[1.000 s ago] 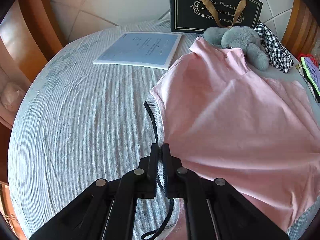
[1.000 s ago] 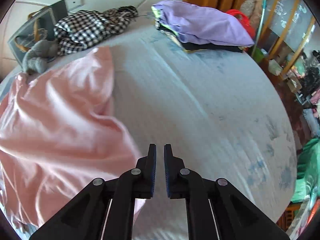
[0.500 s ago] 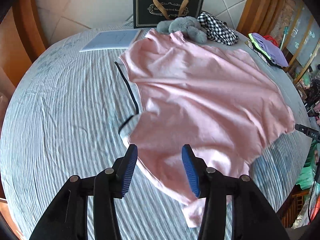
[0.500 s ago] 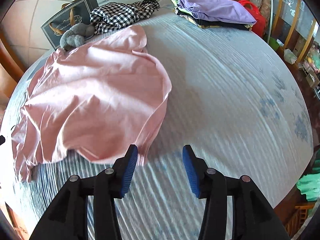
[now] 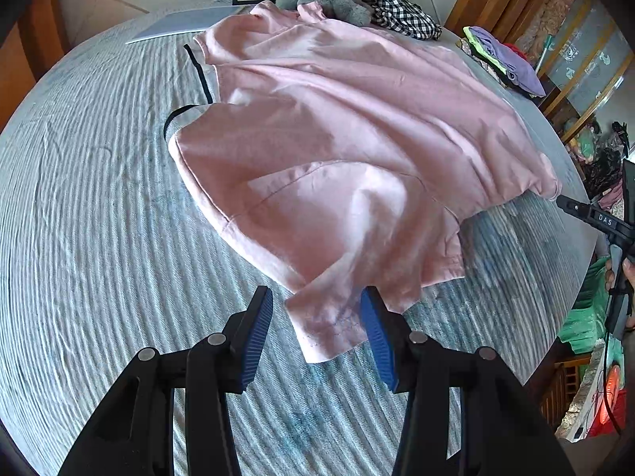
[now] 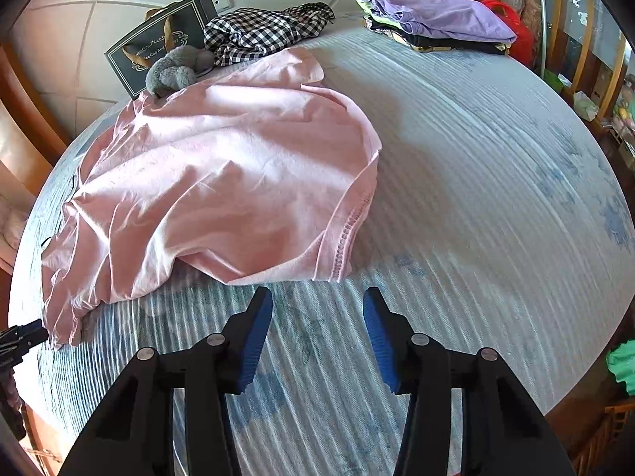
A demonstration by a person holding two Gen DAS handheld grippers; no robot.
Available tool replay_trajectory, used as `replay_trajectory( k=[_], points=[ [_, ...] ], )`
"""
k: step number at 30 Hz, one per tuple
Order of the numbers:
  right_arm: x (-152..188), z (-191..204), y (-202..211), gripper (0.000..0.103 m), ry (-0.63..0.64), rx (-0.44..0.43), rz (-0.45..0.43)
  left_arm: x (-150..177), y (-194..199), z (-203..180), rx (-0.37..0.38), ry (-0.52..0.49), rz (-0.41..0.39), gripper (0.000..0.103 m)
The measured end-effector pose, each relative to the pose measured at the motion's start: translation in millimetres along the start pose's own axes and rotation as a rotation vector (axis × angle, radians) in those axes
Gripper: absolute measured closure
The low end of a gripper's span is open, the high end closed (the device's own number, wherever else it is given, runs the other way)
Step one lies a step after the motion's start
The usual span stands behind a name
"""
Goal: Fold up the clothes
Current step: 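Grasp the hem with the left gripper while the right gripper grasps the side seam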
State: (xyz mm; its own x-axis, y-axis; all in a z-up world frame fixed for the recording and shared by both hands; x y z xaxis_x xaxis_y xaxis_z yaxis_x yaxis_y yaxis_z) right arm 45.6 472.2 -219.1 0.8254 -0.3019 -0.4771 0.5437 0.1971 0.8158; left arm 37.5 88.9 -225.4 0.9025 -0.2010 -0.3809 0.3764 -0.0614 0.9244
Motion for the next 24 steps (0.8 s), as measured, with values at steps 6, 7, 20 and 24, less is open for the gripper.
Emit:
replay_trajectory(
  k=[6,7,20,24],
  points=[
    [-11,-4,-23,0.054,0.01,0.033,0.003,0,-6,-14,-0.049,-0.036,-0.005,0.099],
    [-11,-3,-25,0.072,0.026,0.042,0.009,-1,-3,-14,-0.041,-0.026,-0.003,0.099],
    [-26,-3,69,0.097,0.045,0.085,-0.123,-22,115,13,0.039,-0.029,-0.187,0.099],
    [-53,5,60,0.097,0.078,0.069,-0.13,-65,113,17,0.01,-0.027,-0.23,0.099]
  ],
)
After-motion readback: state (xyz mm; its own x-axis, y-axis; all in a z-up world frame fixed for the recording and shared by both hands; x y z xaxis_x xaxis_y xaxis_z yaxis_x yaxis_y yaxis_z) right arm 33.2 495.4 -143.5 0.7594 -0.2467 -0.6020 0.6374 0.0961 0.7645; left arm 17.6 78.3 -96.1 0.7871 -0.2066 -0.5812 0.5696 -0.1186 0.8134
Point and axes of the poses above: each gripper's, at about its wrist camera, not at the fingertips, and y roughly against the way its jaws point, z to its left, x to its underside, the point moved 9 cm from there along -y, roughly the way its jaws point, and after that the axes turned 12 degrees about -x, right-handed, at the moved point
